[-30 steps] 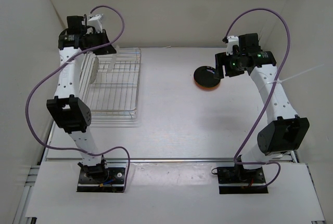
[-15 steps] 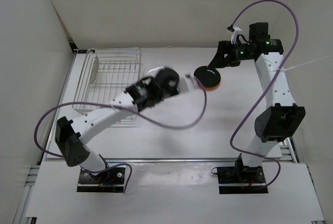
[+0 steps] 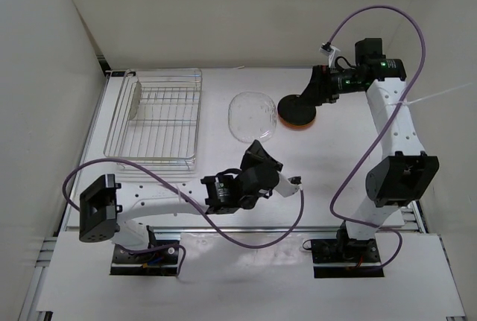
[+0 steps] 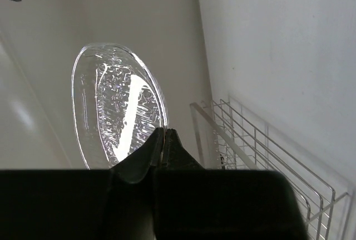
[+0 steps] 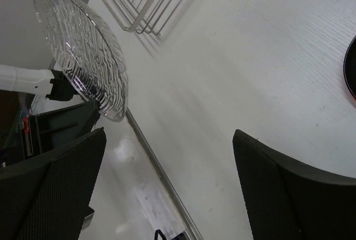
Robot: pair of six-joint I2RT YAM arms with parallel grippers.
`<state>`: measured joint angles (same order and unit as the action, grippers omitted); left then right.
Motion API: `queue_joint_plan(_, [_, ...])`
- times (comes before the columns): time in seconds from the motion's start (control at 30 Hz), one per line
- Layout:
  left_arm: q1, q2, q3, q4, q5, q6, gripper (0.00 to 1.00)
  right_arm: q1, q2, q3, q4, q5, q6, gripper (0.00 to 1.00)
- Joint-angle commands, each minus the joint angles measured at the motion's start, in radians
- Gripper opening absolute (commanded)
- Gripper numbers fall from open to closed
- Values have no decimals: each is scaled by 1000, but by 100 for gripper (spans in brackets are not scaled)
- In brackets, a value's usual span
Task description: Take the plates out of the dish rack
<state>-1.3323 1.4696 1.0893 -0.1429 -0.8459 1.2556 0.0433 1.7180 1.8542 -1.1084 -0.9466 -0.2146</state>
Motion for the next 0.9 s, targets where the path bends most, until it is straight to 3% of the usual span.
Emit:
queue_joint_plan(0.0, [-18, 24, 55, 74, -62, 41, 11, 1, -80, -24, 5, -61, -32, 97])
queue_joint_plan(0.33, [-38, 162, 239, 23, -42, -12, 11, 20, -107, -75, 51, -40, -5, 91])
queue_joint_plan(0.5, [-47, 216, 342, -26, -33, -76, 11, 29, -107, -93, 85, -1, 43, 82])
queue_joint_plan(0.63, [-47, 227, 351, -26, -33, -76, 11, 29, -107, -102, 107, 8, 64, 60])
queue_joint_plan(0.77, [-47, 247, 360, -26, -33, -76, 11, 29, -107, -102, 117, 31, 83, 22])
queue_joint_plan(0.87, [-47, 256, 369, -26, -33, -85, 11, 29, -116, -124, 137, 45, 93, 17])
